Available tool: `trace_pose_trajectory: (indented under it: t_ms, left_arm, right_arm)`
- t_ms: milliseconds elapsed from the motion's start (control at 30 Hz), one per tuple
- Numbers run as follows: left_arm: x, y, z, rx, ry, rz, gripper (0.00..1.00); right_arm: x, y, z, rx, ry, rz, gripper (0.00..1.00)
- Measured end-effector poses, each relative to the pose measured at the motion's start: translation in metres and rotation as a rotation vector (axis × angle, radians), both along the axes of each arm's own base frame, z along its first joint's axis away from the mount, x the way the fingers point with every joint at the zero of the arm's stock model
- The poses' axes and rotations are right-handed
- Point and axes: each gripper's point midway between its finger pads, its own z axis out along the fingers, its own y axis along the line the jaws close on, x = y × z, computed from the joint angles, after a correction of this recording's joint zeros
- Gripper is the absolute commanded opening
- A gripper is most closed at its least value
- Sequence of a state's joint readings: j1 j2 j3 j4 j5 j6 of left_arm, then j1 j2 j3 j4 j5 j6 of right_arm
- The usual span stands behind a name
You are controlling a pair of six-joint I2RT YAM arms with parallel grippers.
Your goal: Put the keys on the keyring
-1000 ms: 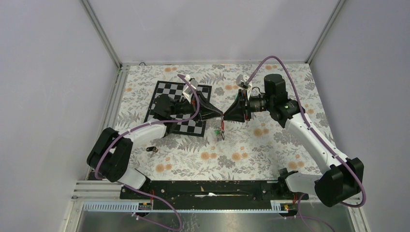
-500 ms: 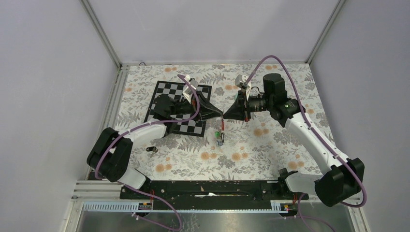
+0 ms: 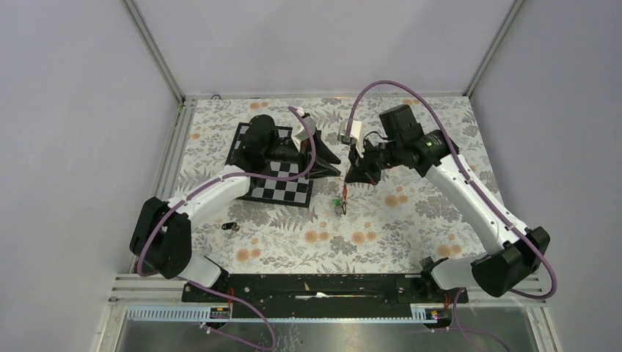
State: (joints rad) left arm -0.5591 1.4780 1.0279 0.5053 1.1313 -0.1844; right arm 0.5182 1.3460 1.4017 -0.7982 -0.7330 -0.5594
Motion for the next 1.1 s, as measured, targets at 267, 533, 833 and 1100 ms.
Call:
trace_pose_trajectory:
  t_ms: [267,533,833,1100]
  left_arm:
    - [-0.007,0.0,-0.025,0.083,-0.016,-0.031,0.38]
    - [-0.019,-0.01,-0.032,0.095,-0.034,-0.081,0.41]
    - [-0.024,-0.017,-0.037,0.098,-0.011,-0.1,0.21]
    - [-0.022,-0.019,-0.034,0.085,-0.006,-0.098,0.09]
  right_arm:
    - [-0.003,-0.013,-0.015,-0.155,0.028,-0.002,0.0]
    - [-0.006,-0.013,-0.017,-0.179,0.046,0.006,0.0]
    - [-0.006,-0.013,-0.019,-0.183,0.055,0.007,0.0]
    - [-0.006,-0.012,-0.019,-0.182,0.055,0.008,0.0]
